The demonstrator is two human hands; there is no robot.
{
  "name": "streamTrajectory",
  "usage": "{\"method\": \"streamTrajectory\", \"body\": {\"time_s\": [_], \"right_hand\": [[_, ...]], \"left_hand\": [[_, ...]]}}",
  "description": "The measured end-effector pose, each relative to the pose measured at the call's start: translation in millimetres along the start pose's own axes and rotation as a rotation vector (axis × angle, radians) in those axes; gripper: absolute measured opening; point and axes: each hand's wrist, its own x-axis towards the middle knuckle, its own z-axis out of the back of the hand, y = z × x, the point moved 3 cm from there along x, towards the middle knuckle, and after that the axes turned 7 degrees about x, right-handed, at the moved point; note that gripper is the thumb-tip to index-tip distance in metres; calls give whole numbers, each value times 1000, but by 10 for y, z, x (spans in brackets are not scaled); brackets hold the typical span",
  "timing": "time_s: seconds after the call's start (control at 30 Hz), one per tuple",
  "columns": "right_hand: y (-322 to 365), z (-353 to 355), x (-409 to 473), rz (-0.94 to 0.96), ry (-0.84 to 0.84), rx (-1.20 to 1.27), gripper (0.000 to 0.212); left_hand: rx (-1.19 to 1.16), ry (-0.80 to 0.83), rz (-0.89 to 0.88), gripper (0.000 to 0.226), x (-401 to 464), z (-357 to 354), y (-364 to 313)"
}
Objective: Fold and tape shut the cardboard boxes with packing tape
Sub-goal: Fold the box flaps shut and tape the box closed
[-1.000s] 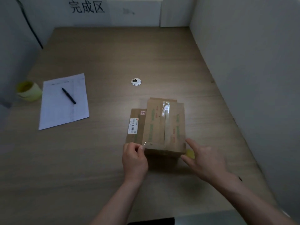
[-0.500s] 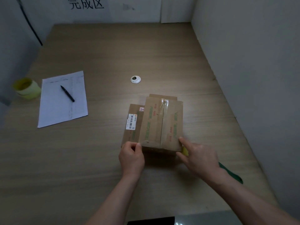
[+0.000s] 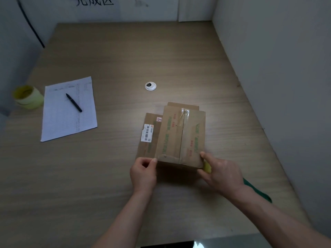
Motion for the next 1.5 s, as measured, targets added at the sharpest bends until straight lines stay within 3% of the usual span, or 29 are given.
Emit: {"method": "streamTrajectory", "body": {"time_s": [0.1, 0.17, 0.3, 0.33, 0.4, 0.6, 0.73, 0.8, 0.93, 1.03, 1.17, 1.3, 1.4, 1.5], "right_hand": [[6, -26, 9, 13, -15, 1, 57], [5, -33, 20, 25, -36, -18, 58], [-11, -38, 20, 44, -72, -33, 60], [-13, -40, 19, 41, -65, -18, 59], [-23, -46, 11, 33, -53, 17, 57], [-88, -43, -6, -27, 83, 180, 64], [-86, -68, 15, -82, 89, 212, 49], [-77, -71, 16, -85, 86, 233, 43], [-112, -48, 46, -54, 60, 223, 37], [-130, -40, 93, -58, 71, 242, 35], [-167, -27, 101, -84, 128, 302, 40], [-171, 2, 91, -89, 203, 337, 50], [-157, 21, 114, -92, 243, 356, 46], [-156, 60, 154, -97, 280, 386, 40]], "left_hand": [[-366, 51, 249, 11, 73, -38, -9], [-366, 16, 259, 12, 136, -34, -81], [371, 217, -329, 67, 178, -212, -326], [480, 263, -394, 76, 184, -274, -344], [506, 302, -395, 77, 237, -349, -329], [284, 225, -302, 46, 299, -373, -232], [353, 207, -316, 46, 307, -347, -260], [536, 240, -493, 59, 261, -271, -308], [1019, 276, -1019, 81, 152, -221, -386], [1093, 439, -965, 74, 169, -318, -297], [1039, 501, -942, 68, 226, -351, -276], [1155, 570, -1052, 70, 387, -366, -490], [1290, 510, -1164, 74, 378, -436, -750], [1229, 567, -1322, 73, 151, -536, -851]]}}
